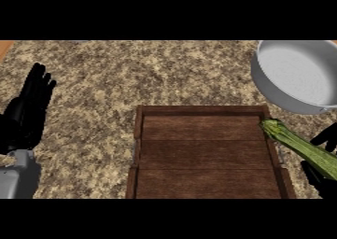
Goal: Pick the squash from the tray and place it in the pot
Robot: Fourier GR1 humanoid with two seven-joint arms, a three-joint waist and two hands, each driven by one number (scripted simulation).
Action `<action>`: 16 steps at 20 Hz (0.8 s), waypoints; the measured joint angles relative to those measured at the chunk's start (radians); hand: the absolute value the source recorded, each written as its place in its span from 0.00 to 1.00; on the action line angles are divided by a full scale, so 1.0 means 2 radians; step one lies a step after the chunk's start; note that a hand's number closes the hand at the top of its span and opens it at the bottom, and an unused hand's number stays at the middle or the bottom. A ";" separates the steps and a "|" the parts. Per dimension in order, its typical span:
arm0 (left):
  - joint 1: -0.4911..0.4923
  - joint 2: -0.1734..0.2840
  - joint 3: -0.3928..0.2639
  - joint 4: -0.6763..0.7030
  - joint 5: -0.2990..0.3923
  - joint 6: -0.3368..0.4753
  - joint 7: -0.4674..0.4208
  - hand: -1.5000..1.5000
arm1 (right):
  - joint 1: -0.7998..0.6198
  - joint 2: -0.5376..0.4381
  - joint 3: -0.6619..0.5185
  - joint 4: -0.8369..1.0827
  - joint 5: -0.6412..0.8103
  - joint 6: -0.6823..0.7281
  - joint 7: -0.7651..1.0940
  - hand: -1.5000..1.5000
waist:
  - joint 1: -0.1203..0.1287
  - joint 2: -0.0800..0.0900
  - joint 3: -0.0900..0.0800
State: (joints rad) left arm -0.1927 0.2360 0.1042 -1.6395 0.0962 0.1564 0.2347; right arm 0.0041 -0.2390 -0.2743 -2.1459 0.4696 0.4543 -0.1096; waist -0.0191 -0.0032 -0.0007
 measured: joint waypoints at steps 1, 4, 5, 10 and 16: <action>-0.003 0.002 0.003 0.004 0.003 -0.004 -0.002 0.50 | -0.014 -0.006 -0.019 0.008 -0.015 0.003 0.010 1.00 | 0.002 0.000 0.000; -0.011 -0.005 -0.002 0.011 -0.002 -0.003 -0.003 0.50 | -0.052 -0.019 -0.049 0.020 -0.047 0.012 0.056 1.00 | 0.006 0.001 0.000; -0.009 -0.006 -0.002 0.009 -0.002 -0.004 -0.004 0.50 | -0.067 -0.028 -0.060 0.037 -0.059 0.016 0.062 1.00 | 0.007 0.001 0.000; -0.012 -0.006 0.000 0.001 -0.003 -0.008 0.006 0.50 | -0.128 -0.066 -0.090 0.139 -0.078 0.009 0.054 1.00 | 0.011 0.002 0.000; -0.010 -0.010 -0.002 -0.009 -0.003 -0.010 0.013 0.50 | -0.203 -0.094 -0.098 0.301 -0.069 -0.021 0.009 1.00 | 0.016 0.003 0.001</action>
State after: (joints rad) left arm -0.2130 0.2155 0.1005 -1.6565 0.0897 0.1367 0.2604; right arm -0.4023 -0.4274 -0.4701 -1.5444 0.3319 0.4119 -0.0924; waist 0.0123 0.0030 0.0004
